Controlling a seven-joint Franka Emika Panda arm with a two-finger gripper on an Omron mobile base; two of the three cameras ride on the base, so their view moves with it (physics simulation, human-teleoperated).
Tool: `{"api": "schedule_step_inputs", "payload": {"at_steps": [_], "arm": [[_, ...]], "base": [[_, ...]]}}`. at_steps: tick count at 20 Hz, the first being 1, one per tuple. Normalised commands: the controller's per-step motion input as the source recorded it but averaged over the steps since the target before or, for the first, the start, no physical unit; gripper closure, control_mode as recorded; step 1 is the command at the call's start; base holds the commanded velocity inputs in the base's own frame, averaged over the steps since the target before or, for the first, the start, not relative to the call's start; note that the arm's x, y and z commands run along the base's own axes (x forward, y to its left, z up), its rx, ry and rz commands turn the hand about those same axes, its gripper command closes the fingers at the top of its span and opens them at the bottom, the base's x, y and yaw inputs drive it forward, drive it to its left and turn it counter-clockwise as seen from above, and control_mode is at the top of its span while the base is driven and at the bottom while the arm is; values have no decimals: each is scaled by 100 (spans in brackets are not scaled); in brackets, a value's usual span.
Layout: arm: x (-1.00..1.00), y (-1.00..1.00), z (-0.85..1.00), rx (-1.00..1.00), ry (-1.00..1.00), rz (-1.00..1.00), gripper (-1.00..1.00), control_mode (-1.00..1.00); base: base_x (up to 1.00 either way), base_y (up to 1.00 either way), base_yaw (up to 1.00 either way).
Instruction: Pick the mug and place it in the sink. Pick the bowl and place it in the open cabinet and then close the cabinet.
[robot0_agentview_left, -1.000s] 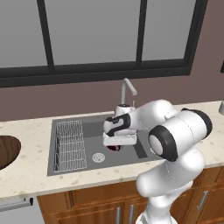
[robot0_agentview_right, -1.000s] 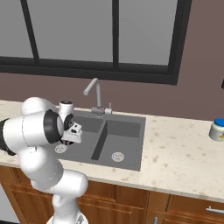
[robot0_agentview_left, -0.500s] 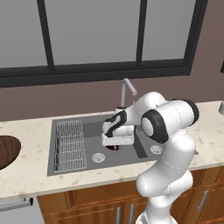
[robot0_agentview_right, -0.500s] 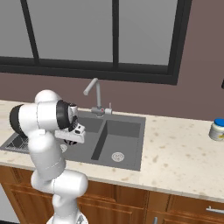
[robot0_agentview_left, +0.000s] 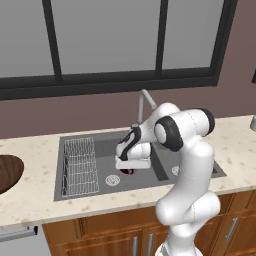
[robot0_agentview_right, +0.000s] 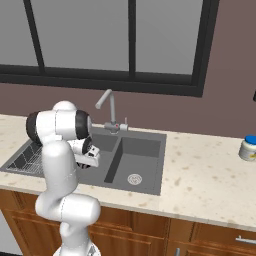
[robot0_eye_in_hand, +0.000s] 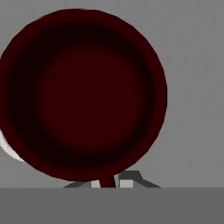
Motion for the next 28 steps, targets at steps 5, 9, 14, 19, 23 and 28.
{"api": "schedule_step_inputs", "payload": {"at_steps": [5, 9, 14, 19, 23, 28], "arm": [[38, 3, -46, 0, 0, -6, 100, -100], [40, 5, -35, 0, 0, -6, 100, -100], [35, 25, -45, -1, 0, -7, -100, -100], [2, 3, -1, -3, -1, -4, -100, -100], [-22, 0, 34, -3, -1, 0, -100, -100], [-34, 0, 49, -2, 0, 0, -100, -100]], "base": [[0, 0, 0], [0, 0, 0], [0, 0, 0], [0, 0, 0], [0, 0, 0], [0, 0, 0]]}}
